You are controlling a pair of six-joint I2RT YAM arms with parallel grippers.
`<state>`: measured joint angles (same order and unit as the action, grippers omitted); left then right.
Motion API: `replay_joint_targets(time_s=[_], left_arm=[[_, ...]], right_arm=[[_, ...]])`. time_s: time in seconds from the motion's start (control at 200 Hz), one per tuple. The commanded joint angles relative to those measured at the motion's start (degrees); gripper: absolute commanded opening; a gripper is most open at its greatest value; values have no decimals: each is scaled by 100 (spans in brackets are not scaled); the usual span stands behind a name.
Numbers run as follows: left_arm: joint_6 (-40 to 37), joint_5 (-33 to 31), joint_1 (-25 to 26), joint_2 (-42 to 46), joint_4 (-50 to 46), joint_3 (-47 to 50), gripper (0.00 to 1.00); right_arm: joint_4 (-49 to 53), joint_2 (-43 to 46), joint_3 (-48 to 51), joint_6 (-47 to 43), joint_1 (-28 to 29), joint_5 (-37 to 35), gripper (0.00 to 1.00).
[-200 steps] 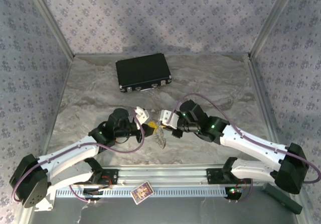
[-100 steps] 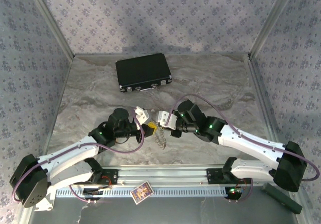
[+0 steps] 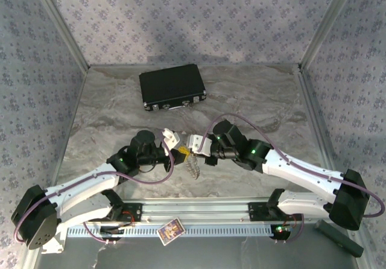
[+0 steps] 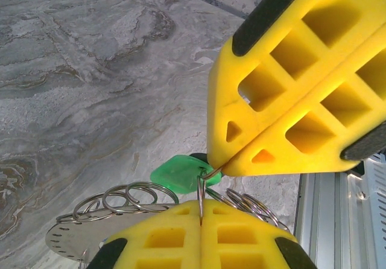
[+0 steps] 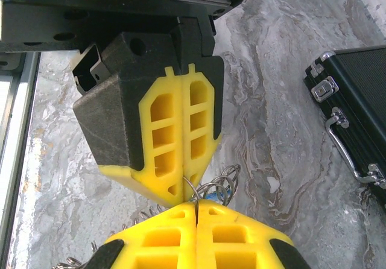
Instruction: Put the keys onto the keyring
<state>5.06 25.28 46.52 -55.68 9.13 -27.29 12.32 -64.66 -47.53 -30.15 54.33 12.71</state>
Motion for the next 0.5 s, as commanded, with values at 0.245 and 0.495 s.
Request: replay_joint_targets(time_s=[0.245,0.495], left_arm=[[-5,48,32,20,171,-251,0],[-7,30,28,13,195,-251,0]], right_arm=[[342,63,-162,-233,66,191,0],[497,46,-169,-346,131,293,0]])
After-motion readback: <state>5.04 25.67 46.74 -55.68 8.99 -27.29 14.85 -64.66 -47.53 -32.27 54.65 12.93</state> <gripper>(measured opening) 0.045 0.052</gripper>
